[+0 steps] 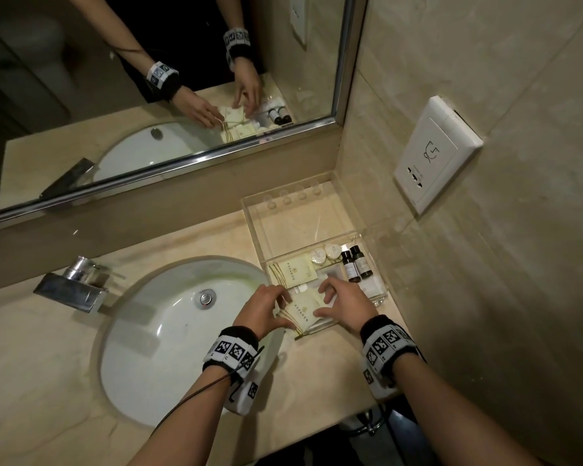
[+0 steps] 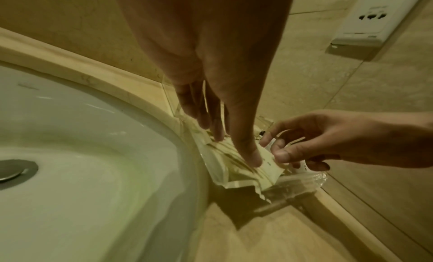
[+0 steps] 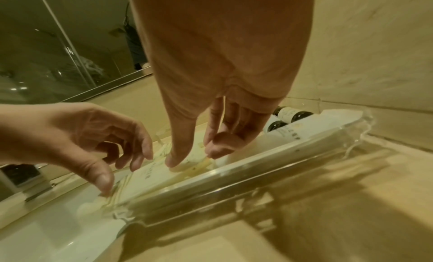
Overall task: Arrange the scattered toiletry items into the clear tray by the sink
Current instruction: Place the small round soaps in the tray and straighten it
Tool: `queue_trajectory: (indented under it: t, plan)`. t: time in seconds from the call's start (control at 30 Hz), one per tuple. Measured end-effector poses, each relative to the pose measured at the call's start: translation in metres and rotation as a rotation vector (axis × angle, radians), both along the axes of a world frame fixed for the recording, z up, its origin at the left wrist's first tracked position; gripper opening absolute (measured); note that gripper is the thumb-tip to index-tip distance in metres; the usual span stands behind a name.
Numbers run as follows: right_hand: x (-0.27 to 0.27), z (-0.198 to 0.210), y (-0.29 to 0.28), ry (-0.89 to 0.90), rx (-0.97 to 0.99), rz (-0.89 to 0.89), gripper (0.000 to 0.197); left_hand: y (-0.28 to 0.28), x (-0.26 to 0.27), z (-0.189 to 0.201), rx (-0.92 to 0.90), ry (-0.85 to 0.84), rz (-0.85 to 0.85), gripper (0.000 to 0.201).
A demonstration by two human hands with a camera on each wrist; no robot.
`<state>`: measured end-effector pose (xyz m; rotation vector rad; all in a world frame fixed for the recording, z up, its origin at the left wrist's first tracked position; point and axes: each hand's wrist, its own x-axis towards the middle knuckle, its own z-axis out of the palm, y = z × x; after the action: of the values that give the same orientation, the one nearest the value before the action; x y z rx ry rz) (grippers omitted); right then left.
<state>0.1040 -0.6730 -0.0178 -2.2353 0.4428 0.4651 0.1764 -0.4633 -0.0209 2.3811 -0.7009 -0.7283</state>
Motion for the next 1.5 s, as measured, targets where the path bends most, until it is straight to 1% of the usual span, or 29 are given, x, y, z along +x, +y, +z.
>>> queue_trajectory:
  t: [0.13,0.27,0.4,0.47,0.53,0.57,0.63,0.8,0.97,1.07,1.23,1.37,1.5]
  plan:
    - [-0.001,-0.001,0.005,0.031,-0.01,-0.052,0.038,-0.002,-0.002,-0.005,0.035,0.039,0.043,0.046]
    - [0.0,0.002,0.005,0.036,0.06,-0.132,0.018,-0.005,-0.003,-0.006,0.027,0.034,0.072,0.042]
    - [0.001,0.005,0.0,0.088,0.087,-0.257,0.009,-0.008,-0.004,-0.005,-0.04,-0.045,0.123,0.037]
    - [0.002,0.005,-0.003,0.144,0.075,-0.321,0.008,-0.011,-0.005,-0.005,-0.076,-0.071,0.129,0.042]
    - [0.002,0.006,-0.004,0.187,0.047,-0.351,0.007,-0.016,-0.006,-0.005,-0.078,-0.068,0.08,0.053]
    - [0.002,0.007,-0.004,0.194,0.033,-0.349,0.007,-0.018,-0.008,-0.005,-0.064,-0.071,0.041,0.059]
    - [0.001,0.01,-0.003,0.2,0.011,-0.325,0.012,-0.022,-0.011,-0.006,-0.037,-0.088,-0.016,0.065]
    - [-0.002,0.011,0.003,0.172,0.035,-0.304,0.016,-0.023,-0.017,-0.009,0.002,-0.113,-0.041,0.065]
    - [-0.005,0.01,0.009,0.096,-0.012,-0.313,0.021,-0.022,-0.02,-0.01,-0.031,-0.128,-0.025,0.062]
    - [-0.006,0.007,0.013,0.071,-0.074,-0.3,0.024,-0.022,-0.024,-0.012,-0.052,-0.137,0.006,0.057]
    - [-0.007,0.005,0.019,0.016,-0.165,-0.247,0.015,-0.024,-0.028,-0.017,-0.066,-0.144,0.076,0.049]
    - [-0.008,0.004,0.02,0.009,-0.179,-0.239,0.016,-0.027,-0.032,-0.015,-0.046,-0.172,0.095,0.046]
    - [-0.008,0.005,0.018,0.001,-0.166,-0.237,0.018,-0.028,-0.029,-0.015,-0.063,-0.158,0.109,0.043]
